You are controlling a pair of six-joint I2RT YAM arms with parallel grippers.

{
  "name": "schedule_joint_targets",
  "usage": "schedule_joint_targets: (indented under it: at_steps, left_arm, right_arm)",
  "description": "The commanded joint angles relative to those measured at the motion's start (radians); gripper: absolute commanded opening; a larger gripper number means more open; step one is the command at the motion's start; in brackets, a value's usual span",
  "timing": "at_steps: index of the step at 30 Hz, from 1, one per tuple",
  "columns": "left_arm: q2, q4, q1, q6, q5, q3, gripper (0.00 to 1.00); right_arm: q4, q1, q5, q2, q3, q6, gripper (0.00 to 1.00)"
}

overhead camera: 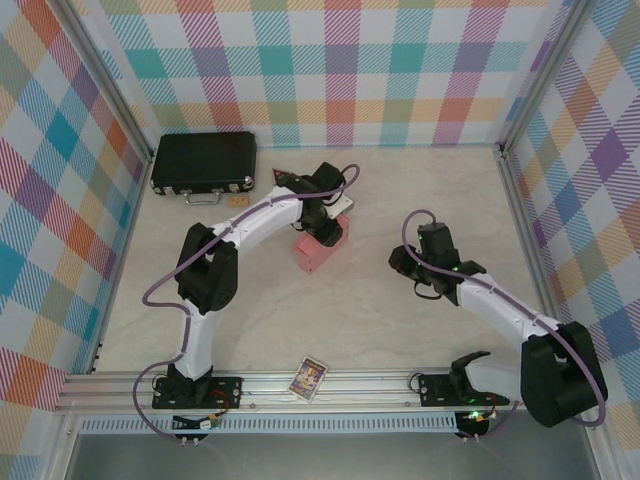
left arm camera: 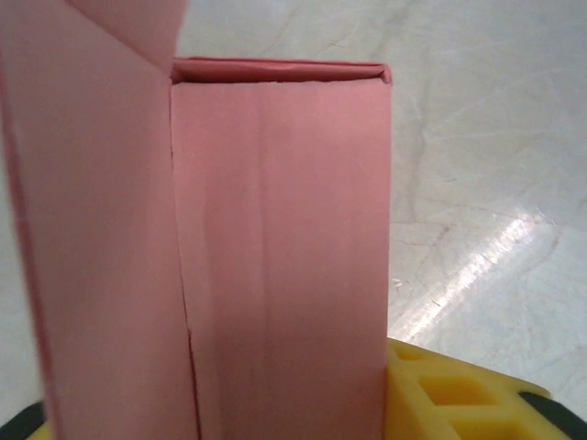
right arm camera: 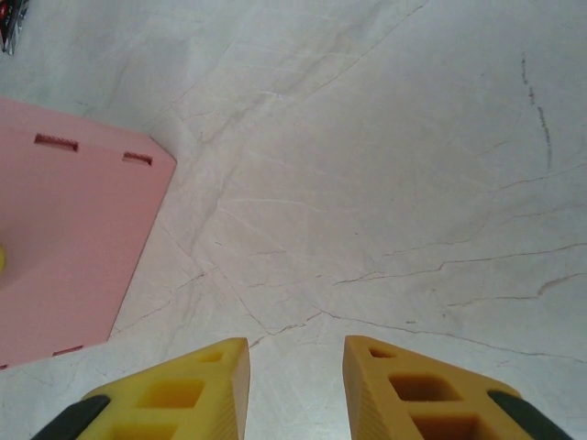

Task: Fold the paper box

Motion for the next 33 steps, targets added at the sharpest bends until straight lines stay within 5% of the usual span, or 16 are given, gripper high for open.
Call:
schedule_joint_targets:
  at_steps: [1,11,23,33]
  left_arm:
    - [0.005,-0.057,-0.005,0.113,0.093,0.023,0.42]
    - [-0.034,-0.139,-0.016,0.499,0.335,0.017,0.46]
    - [-0.007,-0.111,-0.133,0.718,0.155,0.02,0.51]
    - [-0.021,-0.084,-0.138,0.72,0.113,0.021,0.6]
  right_arm:
    - [-0.042,-0.01,0.011,-0.035,-0.02,-0.022,0.34]
    - [-0.089,-0.035,0.014,-0.078,-0.031,-0.037,0.34]
    - [-0.102,-0.057,0.012,-0.127,-0.067,-0.036,0.34]
    - [-0.084,-0.06,-0.035,-0.104,-0.047,-0.061,0.36]
